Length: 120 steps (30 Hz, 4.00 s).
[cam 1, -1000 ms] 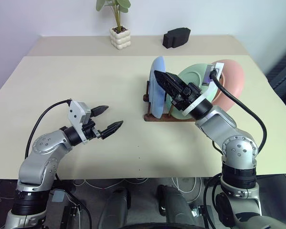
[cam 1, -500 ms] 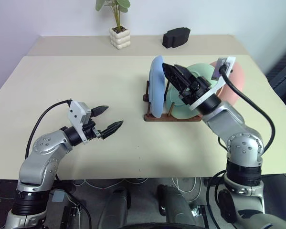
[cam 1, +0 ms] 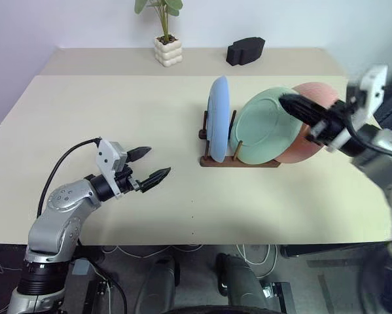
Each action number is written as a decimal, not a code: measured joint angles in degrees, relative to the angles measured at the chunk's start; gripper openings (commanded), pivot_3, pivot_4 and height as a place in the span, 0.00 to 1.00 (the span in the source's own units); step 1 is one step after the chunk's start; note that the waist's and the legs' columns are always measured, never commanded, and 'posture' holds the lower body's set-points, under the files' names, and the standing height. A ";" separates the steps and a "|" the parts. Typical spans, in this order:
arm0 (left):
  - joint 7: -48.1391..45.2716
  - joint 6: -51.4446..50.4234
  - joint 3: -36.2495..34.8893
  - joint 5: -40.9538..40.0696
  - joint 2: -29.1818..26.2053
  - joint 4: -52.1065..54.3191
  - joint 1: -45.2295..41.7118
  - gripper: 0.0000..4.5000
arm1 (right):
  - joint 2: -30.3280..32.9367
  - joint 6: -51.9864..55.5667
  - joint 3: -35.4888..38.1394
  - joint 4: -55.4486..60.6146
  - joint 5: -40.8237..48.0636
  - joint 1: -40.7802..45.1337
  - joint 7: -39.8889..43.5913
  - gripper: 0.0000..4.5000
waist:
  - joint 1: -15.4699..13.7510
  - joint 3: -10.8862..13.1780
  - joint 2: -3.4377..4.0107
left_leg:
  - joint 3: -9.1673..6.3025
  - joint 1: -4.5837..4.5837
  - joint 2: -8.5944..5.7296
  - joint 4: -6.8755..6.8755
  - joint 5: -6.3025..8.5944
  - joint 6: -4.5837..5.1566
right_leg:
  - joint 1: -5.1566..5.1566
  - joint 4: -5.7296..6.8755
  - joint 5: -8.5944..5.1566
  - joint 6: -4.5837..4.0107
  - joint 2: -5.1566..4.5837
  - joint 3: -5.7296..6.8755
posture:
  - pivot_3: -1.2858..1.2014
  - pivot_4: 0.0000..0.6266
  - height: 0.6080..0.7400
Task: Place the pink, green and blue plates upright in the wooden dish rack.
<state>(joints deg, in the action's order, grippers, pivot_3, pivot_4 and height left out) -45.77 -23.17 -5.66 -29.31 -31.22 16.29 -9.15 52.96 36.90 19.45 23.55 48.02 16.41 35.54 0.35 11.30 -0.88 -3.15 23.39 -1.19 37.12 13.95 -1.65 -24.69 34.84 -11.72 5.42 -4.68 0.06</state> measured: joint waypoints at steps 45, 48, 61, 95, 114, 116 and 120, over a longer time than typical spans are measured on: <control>-1.37 0.00 2.68 -0.06 1.69 -1.40 -0.59 1.00 | -2.18 -4.91 -7.31 2.84 -16.74 -1.23 9.17 0.01 | 0.12 0.00 -0.02 | 0.04 -0.02 -0.02 0.05 0.03 0.04 | 0.05 -0.05 0.08 -0.14 0.02 -0.01 | 0.52 0.24 0.97; -1.39 0.00 2.69 -0.04 1.69 -1.41 -0.59 1.00 | -2.22 -6.69 -7.21 0.67 -18.99 1.07 7.70 0.01 | 0.15 0.00 -0.02 | 0.06 -0.03 -0.04 0.07 0.03 0.04 | 0.05 -0.05 0.08 -0.14 0.02 -0.02 | 0.52 0.24 0.97; -1.33 0.01 2.73 0.11 2.08 -1.41 -0.64 1.00 | -0.29 -18.51 -1.47 -25.21 -37.16 15.60 -7.75 0.01 | 0.20 0.00 -0.01 | 0.07 -0.06 -0.11 0.03 0.02 0.04 | 0.04 0.06 0.08 -0.14 0.02 -0.04 | 0.52 0.24 0.97; -1.48 0.12 2.74 1.13 2.55 -1.54 -0.78 1.00 | -5.09 -17.54 -5.29 -12.13 -30.22 8.40 4.03 0.01 | 0.29 -0.01 0.00 | 0.09 -0.12 -0.09 0.08 0.02 0.04 | 0.06 0.17 0.08 -0.13 0.04 -0.07 | 0.52 0.24 0.97; 7.35 9.17 -3.29 7.64 2.53 -11.87 0.05 1.00 | -6.61 -32.44 0.24 -38.86 -35.92 1.99 0.09 0.01 | 0.52 -0.02 0.00 | 0.14 -0.29 -0.11 0.03 0.03 0.05 | 0.14 0.25 0.10 -0.09 0.06 -0.08 | 0.52 0.24 0.97; 7.20 10.24 -4.63 7.65 1.86 -12.14 1.72 1.00 | -7.55 -33.84 0.25 -39.90 -35.27 -0.07 1.42 0.01 | 0.51 -0.02 0.01 | 0.16 -0.30 -0.10 0.03 0.03 0.05 | 0.14 0.25 0.10 -0.09 0.05 -0.10 | 0.52 0.24 0.97; 7.17 10.61 -5.86 7.66 1.10 -12.77 4.14 1.00 | -9.23 -35.29 0.58 -41.37 -32.69 -2.50 5.00 0.01 | 0.38 -0.02 0.01 | 0.16 -0.36 -0.08 0.07 0.03 0.05 | 0.22 0.26 0.09 -0.12 0.05 -0.10 | 0.52 0.24 0.97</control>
<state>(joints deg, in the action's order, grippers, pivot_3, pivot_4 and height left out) -38.61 -12.56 -11.52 -21.65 -30.12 3.52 -5.01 43.73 1.61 20.04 -17.82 15.33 13.91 40.54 0.73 11.28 -0.87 -2.99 23.02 -1.27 37.19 13.97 -1.60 -24.47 35.10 -11.63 5.30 -4.63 -0.04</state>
